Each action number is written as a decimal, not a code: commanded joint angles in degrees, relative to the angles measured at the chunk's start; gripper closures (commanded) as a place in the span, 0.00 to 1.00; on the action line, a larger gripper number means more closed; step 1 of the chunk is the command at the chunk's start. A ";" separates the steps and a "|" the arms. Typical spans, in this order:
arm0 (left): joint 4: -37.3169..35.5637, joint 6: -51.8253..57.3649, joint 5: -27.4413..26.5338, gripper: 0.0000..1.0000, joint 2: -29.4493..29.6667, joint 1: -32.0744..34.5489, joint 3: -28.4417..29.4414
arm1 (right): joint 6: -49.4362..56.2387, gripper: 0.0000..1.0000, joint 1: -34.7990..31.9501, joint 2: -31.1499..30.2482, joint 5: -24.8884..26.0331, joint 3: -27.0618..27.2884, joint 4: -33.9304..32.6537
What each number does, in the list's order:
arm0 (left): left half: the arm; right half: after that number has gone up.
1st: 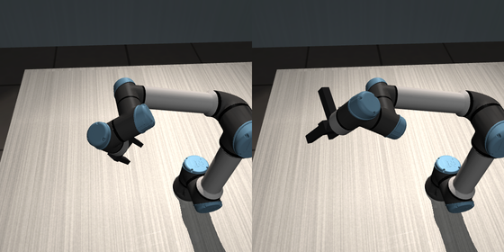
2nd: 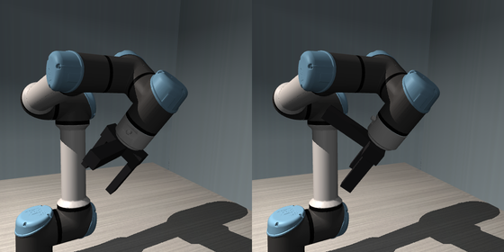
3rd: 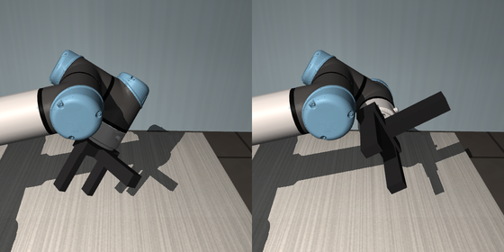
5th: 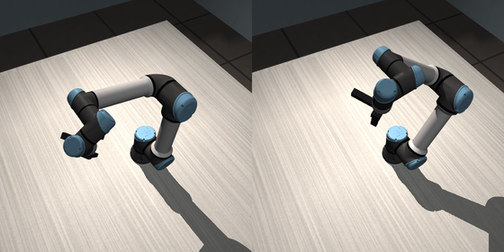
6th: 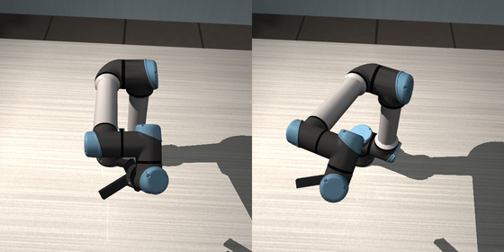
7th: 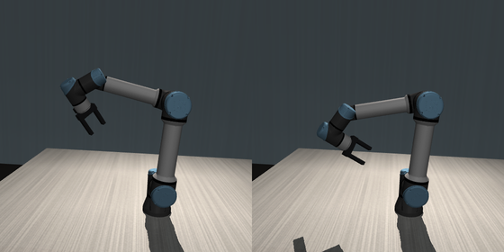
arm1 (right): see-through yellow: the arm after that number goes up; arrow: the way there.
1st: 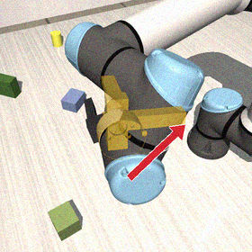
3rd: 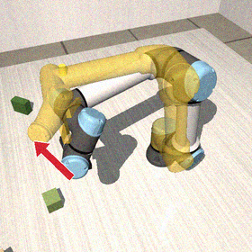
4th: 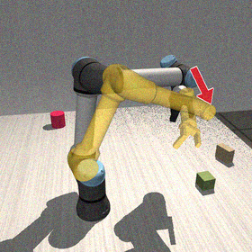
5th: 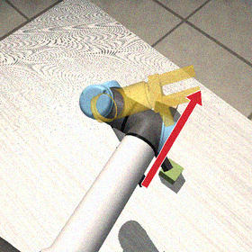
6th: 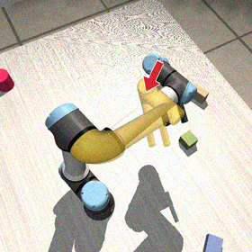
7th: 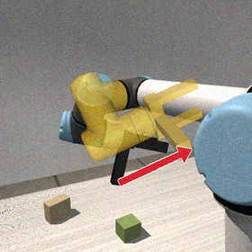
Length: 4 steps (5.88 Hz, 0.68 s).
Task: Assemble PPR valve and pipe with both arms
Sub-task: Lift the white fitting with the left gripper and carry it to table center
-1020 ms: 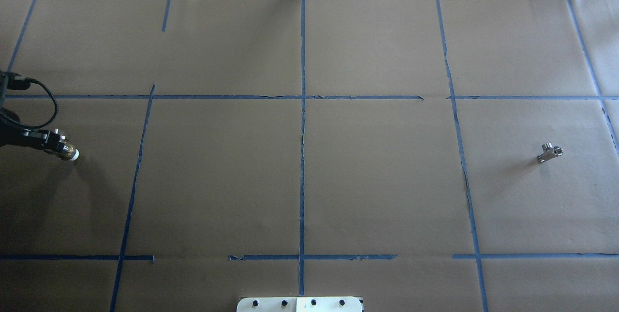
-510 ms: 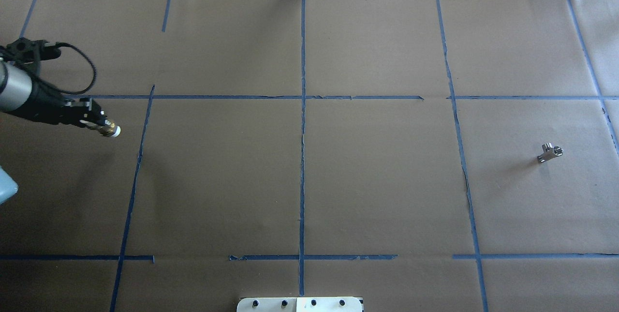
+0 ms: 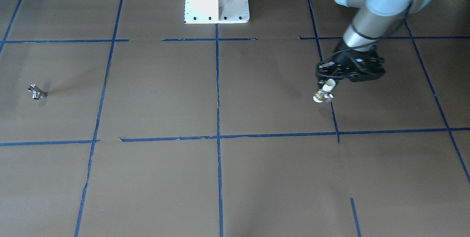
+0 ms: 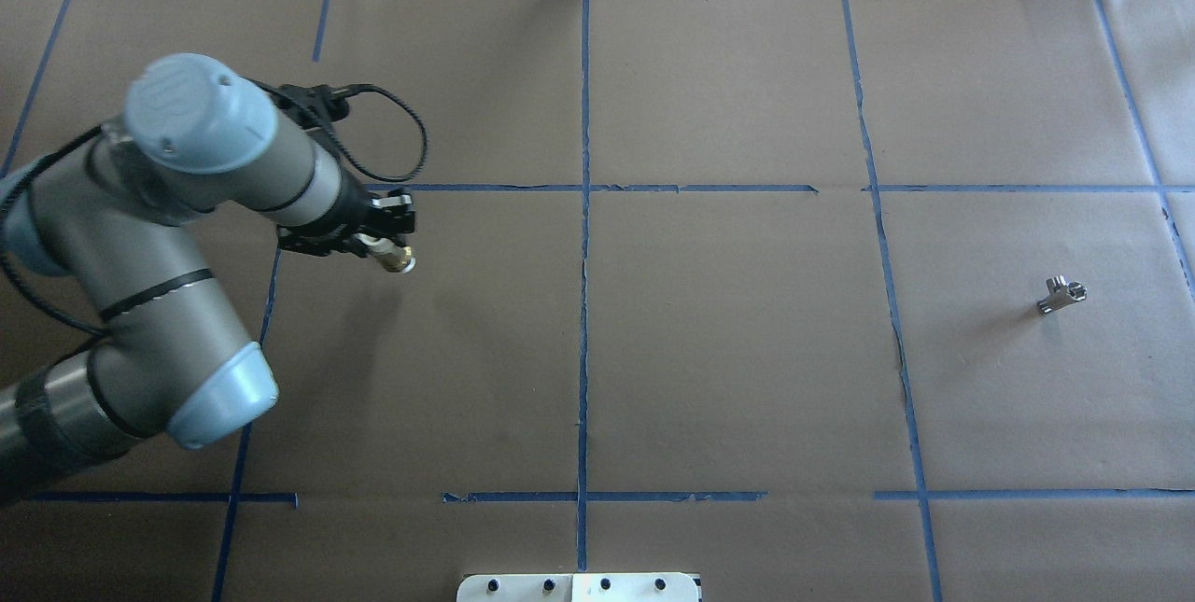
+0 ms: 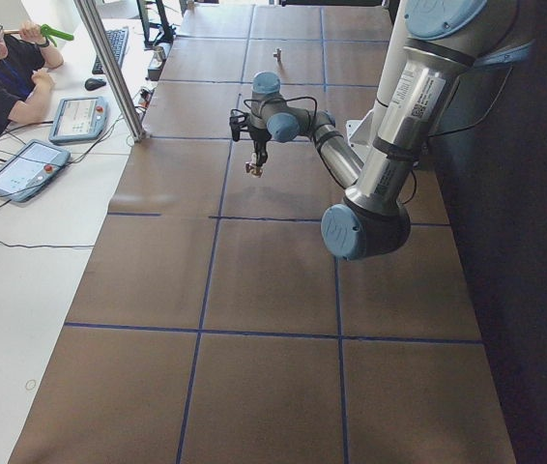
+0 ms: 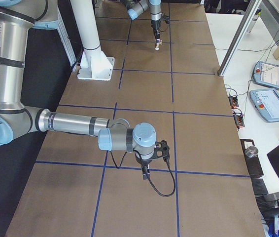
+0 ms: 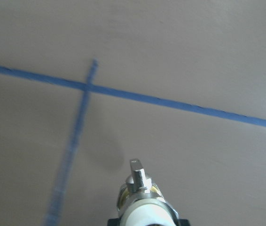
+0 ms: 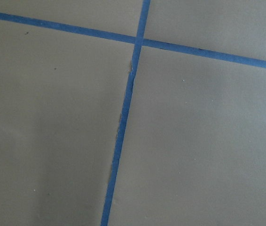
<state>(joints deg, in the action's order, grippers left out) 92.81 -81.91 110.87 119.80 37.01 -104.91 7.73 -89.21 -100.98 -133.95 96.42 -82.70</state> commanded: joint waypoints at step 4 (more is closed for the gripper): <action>-1.49 -11.43 -6.01 1.00 20.39 -8.62 17.19 | 0.00 0.00 0.61 0.00 0.00 -0.09 0.00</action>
<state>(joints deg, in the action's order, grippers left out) 91.11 -93.15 105.38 139.34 29.22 -88.92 7.73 -88.69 -100.99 -133.95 96.34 -82.71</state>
